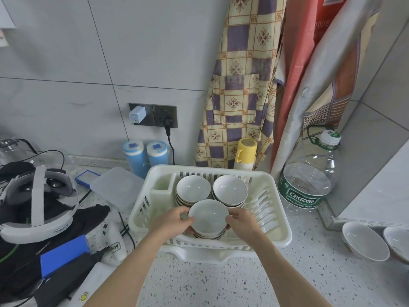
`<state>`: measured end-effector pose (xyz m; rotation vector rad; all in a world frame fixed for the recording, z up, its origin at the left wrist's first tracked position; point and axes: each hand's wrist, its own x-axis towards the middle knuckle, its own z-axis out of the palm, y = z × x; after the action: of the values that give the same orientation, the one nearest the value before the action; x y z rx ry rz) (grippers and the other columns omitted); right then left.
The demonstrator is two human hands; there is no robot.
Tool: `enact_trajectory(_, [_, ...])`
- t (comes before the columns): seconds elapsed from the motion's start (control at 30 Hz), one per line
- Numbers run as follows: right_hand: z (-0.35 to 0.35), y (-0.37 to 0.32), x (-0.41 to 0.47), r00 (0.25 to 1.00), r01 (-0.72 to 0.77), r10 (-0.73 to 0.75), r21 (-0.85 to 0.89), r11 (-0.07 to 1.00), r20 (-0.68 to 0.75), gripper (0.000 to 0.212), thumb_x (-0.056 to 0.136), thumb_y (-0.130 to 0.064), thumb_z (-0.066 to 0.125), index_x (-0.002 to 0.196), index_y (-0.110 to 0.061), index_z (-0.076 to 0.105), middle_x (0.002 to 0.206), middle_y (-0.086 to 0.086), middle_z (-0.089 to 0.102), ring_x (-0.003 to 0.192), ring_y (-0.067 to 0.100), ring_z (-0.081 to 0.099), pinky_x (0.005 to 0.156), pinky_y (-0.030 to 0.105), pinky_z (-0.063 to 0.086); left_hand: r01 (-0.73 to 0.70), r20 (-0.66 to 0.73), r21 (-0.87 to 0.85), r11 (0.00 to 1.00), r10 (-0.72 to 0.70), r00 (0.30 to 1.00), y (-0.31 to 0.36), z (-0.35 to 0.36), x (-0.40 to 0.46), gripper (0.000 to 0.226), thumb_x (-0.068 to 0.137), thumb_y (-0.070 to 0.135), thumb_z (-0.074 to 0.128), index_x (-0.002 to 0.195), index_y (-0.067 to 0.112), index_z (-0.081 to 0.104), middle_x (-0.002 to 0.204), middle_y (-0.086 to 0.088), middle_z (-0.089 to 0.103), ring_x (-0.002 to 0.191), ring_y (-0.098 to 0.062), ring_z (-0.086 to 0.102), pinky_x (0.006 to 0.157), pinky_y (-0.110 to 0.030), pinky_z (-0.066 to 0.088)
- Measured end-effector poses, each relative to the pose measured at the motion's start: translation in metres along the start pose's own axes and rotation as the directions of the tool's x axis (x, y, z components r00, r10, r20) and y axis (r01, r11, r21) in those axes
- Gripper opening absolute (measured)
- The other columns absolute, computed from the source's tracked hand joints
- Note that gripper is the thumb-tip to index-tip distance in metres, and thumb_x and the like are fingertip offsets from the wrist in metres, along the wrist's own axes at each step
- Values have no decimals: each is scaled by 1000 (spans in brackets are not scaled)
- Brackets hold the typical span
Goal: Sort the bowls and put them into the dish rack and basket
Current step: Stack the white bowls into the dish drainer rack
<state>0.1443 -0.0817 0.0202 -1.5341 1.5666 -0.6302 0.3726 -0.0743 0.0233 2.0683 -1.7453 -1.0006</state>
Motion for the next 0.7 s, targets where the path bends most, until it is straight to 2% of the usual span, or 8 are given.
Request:
enact_trajectory(0.1, [0,-1,-1,1000,-14,14,-1,1000,2,31,78,-10,53,89,-29,75,65,5,69,66,19,63,67,31,49,4,-3,18,1000,-4,1000,-1,1,1,47,81,60,53,127,47,56,123,25,63,98,-3,60,68,-23,43])
enact_trajectory(0.17, [-1,0,0,1000,-30,30,1,1000,-5,30,81,-13,54,99,-28,72,67,7,72,72,25,67,67,29,48,3,-14,39,999,-2,1000,0,1,0,48,81,61,53,128,48,55,109,31,63,89,2,58,62,-20,40])
enact_trajectory(0.23, [0,1,1,999,-38,38,2,999,-10,30,82,-14,55,107,-26,68,68,4,73,77,24,69,67,28,49,7,-23,63,998,-5,1000,2,2,-2,46,82,62,52,125,49,55,92,34,63,81,7,58,58,-20,40])
enact_trajectory(0.37, [1,5,4,999,-53,53,-6,999,-10,31,83,-17,56,112,-25,63,68,2,73,78,21,69,66,26,49,8,-23,99,995,-6,1000,2,3,-1,40,84,62,52,122,49,55,79,30,70,77,7,64,57,-20,43])
enact_trajectory(0.5, [2,8,5,998,-62,62,-14,998,-4,33,83,-18,56,114,-27,61,70,3,74,78,18,70,66,24,49,2,-35,141,990,3,999,-1,5,2,42,84,61,54,124,46,56,98,24,72,87,1,66,62,-22,46])
enact_trajectory(0.7, [4,9,6,998,-56,57,-39,998,9,36,82,-18,56,114,-32,61,68,-1,74,71,13,68,62,24,48,-4,-48,167,986,13,999,-2,6,3,45,84,60,55,126,46,55,99,22,73,88,0,66,61,-22,45])
